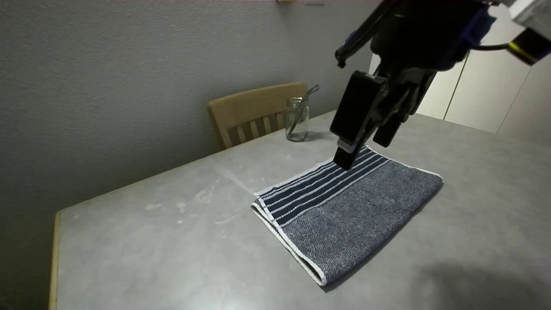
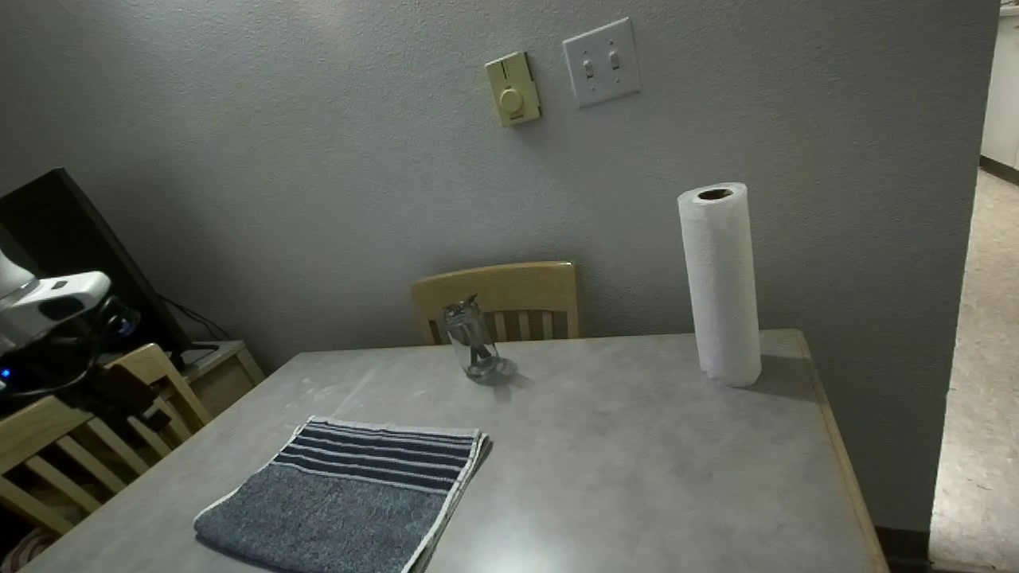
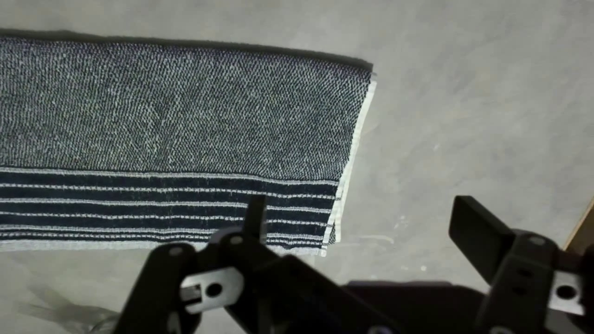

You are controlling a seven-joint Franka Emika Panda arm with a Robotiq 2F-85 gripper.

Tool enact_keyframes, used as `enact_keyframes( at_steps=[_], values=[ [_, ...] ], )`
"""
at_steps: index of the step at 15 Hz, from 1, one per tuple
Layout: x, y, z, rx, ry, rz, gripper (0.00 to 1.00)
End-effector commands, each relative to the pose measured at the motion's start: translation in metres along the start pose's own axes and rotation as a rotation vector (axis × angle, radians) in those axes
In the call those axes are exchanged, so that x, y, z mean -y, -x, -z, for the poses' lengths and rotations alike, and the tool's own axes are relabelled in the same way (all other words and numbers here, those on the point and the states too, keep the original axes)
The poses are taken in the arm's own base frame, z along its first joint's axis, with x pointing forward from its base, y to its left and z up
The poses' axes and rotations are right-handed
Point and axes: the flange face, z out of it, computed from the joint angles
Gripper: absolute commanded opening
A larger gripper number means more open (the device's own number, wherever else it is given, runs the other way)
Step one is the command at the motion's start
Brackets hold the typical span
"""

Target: Fold the towel once

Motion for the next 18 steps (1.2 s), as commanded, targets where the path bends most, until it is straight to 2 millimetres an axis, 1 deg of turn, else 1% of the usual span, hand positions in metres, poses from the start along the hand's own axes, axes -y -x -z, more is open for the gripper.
enact_keyframes(
  at_steps=[1,3,6,9,13,15,16,18],
  values=[
    [-0.007,-0.013,-0.018,0.006,0.002,0.014,1.00],
    [-0.012,-0.020,-0.036,0.018,-0.005,0.011,1.00],
    [-0.012,-0.032,-0.063,0.029,-0.020,0.022,1.00],
    [-0.005,-0.048,-0.089,0.039,-0.026,0.056,1.00],
    [0.009,-0.069,-0.114,0.060,-0.038,0.097,1.00],
    [0.017,-0.075,-0.124,0.083,-0.043,0.095,1.00],
    [0.022,-0.075,-0.127,0.112,-0.054,0.081,1.00],
    [0.031,-0.074,-0.121,0.172,-0.043,0.088,1.00]
  ],
)
